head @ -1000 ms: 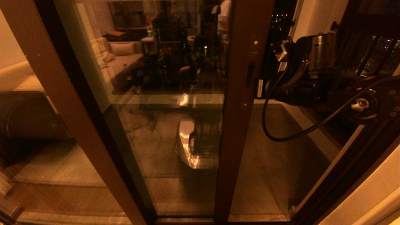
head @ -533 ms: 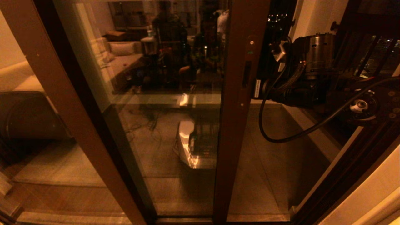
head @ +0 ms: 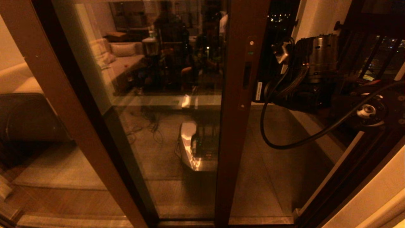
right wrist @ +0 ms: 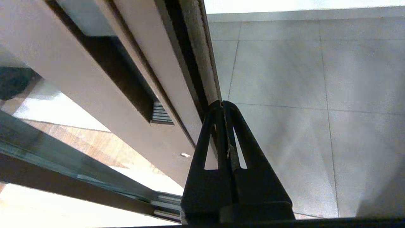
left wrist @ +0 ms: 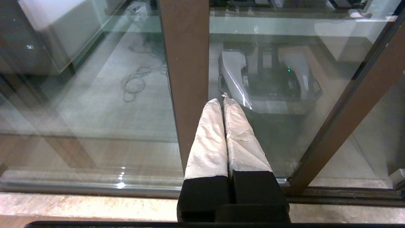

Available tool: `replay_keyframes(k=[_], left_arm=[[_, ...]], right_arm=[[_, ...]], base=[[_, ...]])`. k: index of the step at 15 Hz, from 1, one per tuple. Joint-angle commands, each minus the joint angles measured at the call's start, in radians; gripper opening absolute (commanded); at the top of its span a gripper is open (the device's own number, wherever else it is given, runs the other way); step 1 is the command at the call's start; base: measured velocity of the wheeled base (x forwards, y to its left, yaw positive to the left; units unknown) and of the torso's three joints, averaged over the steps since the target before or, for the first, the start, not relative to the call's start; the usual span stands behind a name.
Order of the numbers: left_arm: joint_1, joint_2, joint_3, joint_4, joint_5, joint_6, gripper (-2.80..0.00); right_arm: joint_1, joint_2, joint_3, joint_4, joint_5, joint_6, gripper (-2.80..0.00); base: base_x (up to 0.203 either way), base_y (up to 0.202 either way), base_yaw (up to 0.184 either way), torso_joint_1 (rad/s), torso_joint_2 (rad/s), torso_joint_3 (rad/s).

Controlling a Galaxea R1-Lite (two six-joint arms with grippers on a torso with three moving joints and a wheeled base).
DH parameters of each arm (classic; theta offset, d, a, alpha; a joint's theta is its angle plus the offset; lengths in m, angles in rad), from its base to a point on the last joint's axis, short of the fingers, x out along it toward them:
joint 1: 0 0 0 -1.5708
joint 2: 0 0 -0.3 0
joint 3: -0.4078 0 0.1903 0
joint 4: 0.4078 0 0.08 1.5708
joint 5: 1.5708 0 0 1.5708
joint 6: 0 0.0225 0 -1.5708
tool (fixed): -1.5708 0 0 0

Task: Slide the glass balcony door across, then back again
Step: Open the slid door

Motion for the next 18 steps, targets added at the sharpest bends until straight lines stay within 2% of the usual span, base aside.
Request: replay_keyframes(k=[1, 10, 12, 15, 18], left_arm=[[0.0, 0.0, 0.0, 0.0, 0.0, 0.0, -2.8], [0.0, -0.001, 0.0, 0.0, 0.0, 0.0, -2.8], [0.0, 0.0, 0.0, 0.0, 0.0, 0.0, -2.8], [0.0, -0.002, 0.0, 0.0, 0.0, 0.0, -2.8], [0.0, 0.0, 0.0, 0.0, 0.0, 0.0, -2.8]], right_arm=[[0.01, 0.003, 0.001, -0.001, 0.002, 0.001, -2.8], [0.039, -0.001, 0.007, -0.001, -0.012, 0.001, -2.8], [0.039, -0.012, 0.01, -0.001, -0.038, 0.0, -2.8], [0.034, -0.091, 0.051, 0.001, -0.055, -0.021, -2.8], [0.02, -0.257, 0.13, 0.023, -0.056, -0.044, -2.8]], base=[[0.0, 0.0, 0.0, 0.0, 0.0, 0.0], [0.0, 0.0, 0.0, 0.0, 0.0, 0.0], [0.0, 0.0, 0.0, 0.0, 0.0, 0.0], [0.0, 0.0, 0.0, 0.0, 0.0, 0.0], [0.0, 0.0, 0.0, 0.0, 0.0, 0.0]])
